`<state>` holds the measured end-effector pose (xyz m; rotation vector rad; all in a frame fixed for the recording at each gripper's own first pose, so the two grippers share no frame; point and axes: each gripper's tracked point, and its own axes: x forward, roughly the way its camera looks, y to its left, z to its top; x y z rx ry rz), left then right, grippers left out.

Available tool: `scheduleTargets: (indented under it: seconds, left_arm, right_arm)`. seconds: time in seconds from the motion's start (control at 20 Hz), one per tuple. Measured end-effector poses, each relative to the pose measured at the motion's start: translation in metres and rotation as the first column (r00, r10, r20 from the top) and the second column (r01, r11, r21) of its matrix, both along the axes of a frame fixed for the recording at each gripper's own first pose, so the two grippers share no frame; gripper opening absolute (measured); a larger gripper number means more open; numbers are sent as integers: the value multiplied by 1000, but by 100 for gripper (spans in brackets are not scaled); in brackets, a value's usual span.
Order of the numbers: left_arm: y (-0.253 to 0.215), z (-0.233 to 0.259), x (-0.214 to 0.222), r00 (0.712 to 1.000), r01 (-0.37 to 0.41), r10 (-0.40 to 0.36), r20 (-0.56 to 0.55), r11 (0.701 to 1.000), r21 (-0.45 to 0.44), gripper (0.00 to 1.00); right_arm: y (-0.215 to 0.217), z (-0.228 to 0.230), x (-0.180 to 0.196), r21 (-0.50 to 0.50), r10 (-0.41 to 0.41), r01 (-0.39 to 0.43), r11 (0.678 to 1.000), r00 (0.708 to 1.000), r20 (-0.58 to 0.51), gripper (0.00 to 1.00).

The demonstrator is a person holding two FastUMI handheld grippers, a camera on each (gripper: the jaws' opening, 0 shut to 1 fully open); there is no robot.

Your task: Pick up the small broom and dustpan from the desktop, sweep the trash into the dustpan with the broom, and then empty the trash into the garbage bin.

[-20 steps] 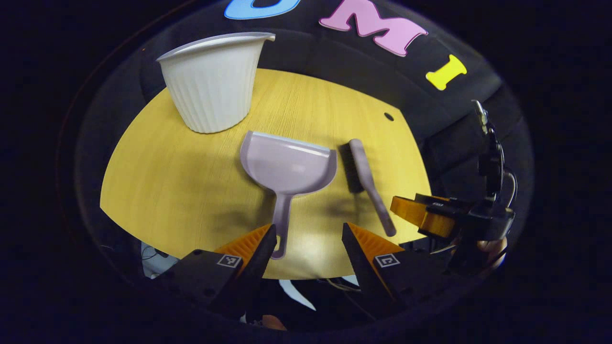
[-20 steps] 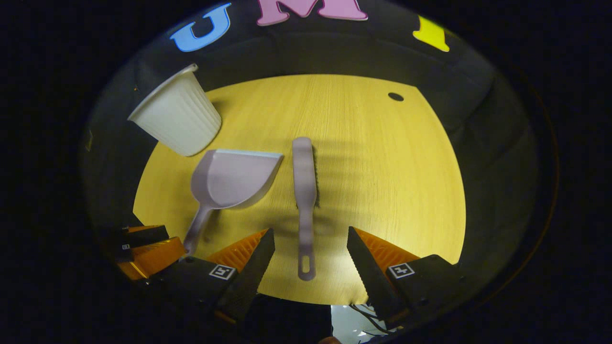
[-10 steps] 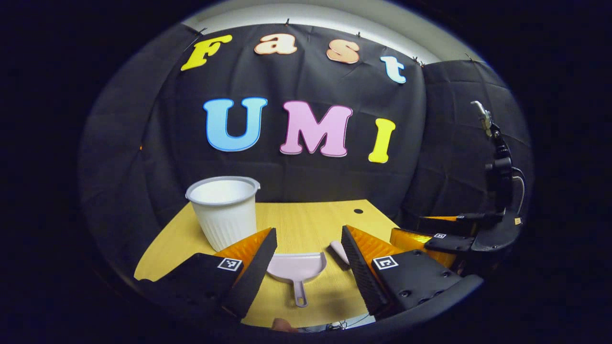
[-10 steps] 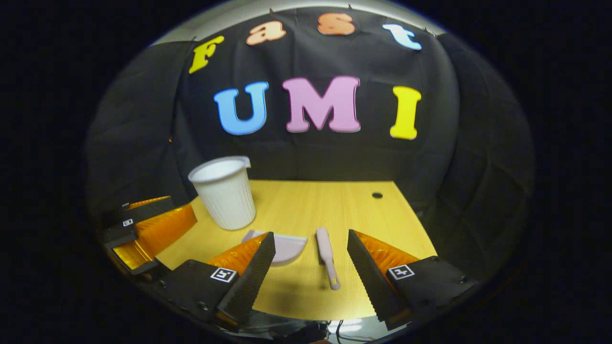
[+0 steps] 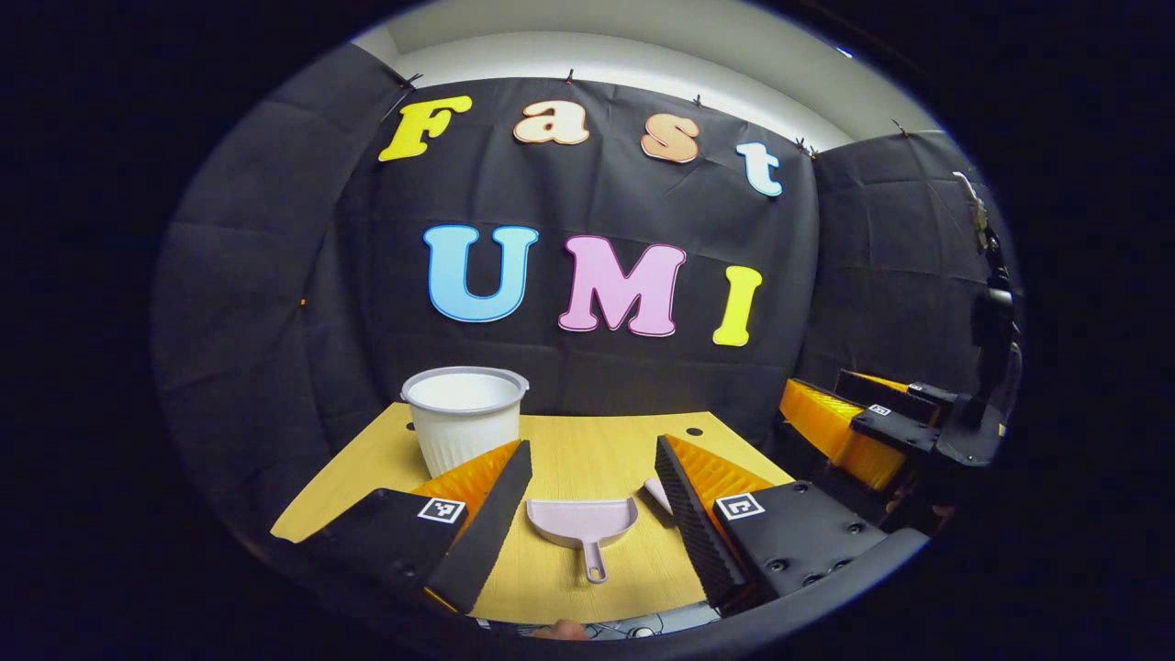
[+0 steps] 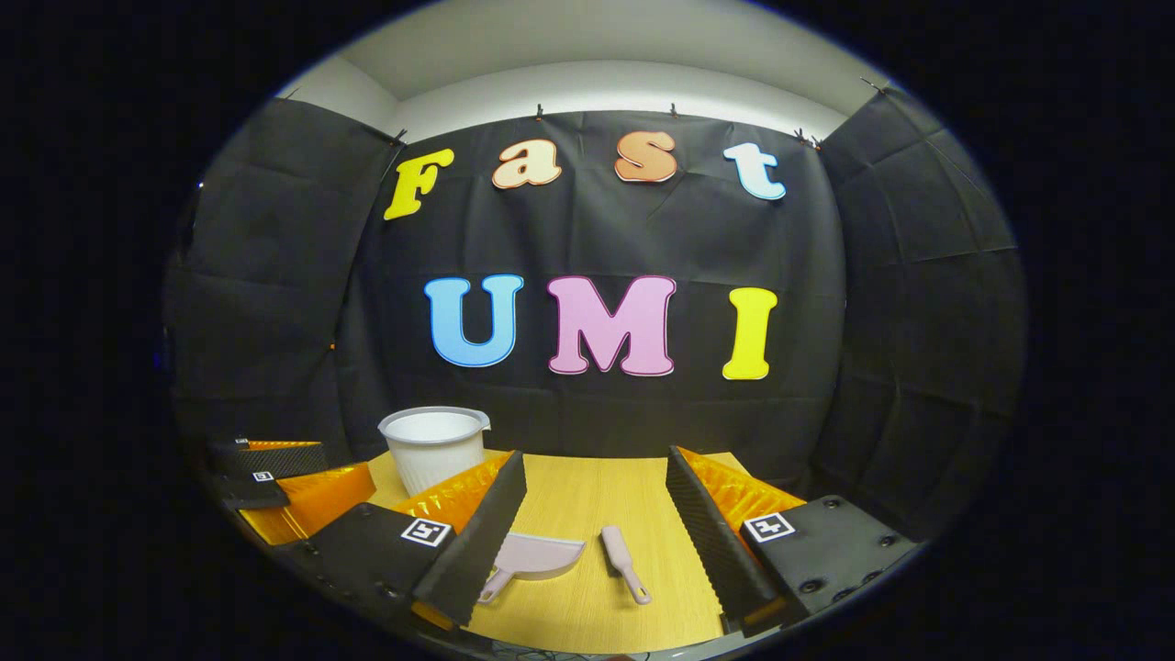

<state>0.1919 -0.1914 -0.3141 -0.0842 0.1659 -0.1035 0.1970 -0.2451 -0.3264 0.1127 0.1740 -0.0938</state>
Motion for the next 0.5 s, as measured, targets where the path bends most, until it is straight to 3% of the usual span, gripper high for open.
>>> scheduleTargets:
  seconds: [0.5]
  left_arm:
    - [8,0,-7,999,-44,44,11,999,11,80]
  right_arm:
    - [1,4,-4,-20,30,-30,999,1000,-10,99]
